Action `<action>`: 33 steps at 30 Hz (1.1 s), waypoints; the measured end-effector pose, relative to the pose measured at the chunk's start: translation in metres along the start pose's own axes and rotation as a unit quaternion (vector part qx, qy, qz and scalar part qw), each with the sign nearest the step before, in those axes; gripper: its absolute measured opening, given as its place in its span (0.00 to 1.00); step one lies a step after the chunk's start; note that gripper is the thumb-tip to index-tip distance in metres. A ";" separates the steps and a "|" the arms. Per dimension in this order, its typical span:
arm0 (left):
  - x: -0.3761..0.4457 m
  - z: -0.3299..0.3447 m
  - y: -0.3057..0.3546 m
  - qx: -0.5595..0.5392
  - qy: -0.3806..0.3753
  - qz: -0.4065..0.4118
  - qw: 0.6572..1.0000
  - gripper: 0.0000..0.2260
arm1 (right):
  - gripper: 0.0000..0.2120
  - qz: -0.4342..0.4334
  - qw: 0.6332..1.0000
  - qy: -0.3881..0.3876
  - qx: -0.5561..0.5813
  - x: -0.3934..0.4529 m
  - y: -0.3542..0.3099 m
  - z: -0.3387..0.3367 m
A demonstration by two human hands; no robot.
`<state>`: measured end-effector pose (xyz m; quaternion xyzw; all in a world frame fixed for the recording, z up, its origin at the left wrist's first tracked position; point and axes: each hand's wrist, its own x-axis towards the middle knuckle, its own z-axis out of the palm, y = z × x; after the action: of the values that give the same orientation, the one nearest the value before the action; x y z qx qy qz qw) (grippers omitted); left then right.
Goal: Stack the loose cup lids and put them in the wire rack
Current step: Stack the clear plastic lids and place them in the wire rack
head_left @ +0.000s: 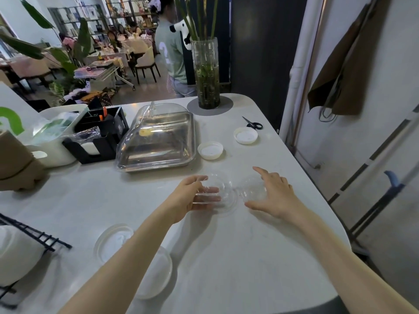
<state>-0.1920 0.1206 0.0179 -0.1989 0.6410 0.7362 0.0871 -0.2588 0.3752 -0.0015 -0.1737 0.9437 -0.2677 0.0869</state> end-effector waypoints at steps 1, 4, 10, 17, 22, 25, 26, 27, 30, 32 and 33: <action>-0.001 0.000 0.000 -0.001 -0.002 -0.001 1.000 0.17 | 0.50 -0.020 1.000 0.010 0.021 -0.001 -0.003 -0.001; -0.003 0.001 0.001 0.005 -0.014 0.001 1.000 0.17 | 0.52 -0.088 0.993 0.031 0.074 -0.004 -0.018 -0.005; -0.003 0.003 0.004 0.036 -0.047 0.019 0.998 0.14 | 0.59 -0.142 0.990 -0.004 0.021 -0.002 -0.040 -0.002; -0.008 -0.001 0.004 0.099 -0.062 0.046 0.992 0.14 | 0.62 -0.167 0.986 -0.017 0.023 0.002 -0.050 0.013; -0.009 -0.006 0.005 0.124 -0.061 0.040 0.990 0.15 | 0.61 -0.192 0.981 -0.016 0.035 0.003 -0.056 0.021; -0.008 -0.007 0.004 0.123 -0.060 0.037 0.990 0.15 | 0.59 -0.210 0.977 -0.008 0.040 0.003 -0.057 0.026; -0.008 -0.007 0.004 0.125 -0.060 0.041 0.990 0.14 | 0.59 -0.212 0.976 -0.004 0.042 0.002 -0.058 0.027; -0.008 -0.008 0.004 0.129 -0.063 0.048 0.988 0.13 | 0.59 -0.213 0.976 -0.003 0.043 0.003 -0.058 0.028; -0.008 -0.009 0.003 0.150 -0.072 0.069 0.984 0.11 | 0.58 -0.212 0.976 -0.012 0.052 0.003 -0.055 0.028; -0.008 -0.010 0.002 0.162 -0.065 0.081 0.981 0.10 | 0.53 -0.183 0.976 -0.018 0.116 0.003 -0.052 0.024; -0.008 -0.009 0.002 0.169 -0.058 0.092 0.980 0.10 | 0.49 -0.161 0.973 -0.019 0.162 0.004 -0.050 0.022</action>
<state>-0.1839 0.1122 0.0218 -0.0785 0.7658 0.6321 0.0884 -0.2423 0.3233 0.0069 -0.3123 0.8456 -0.4240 0.0873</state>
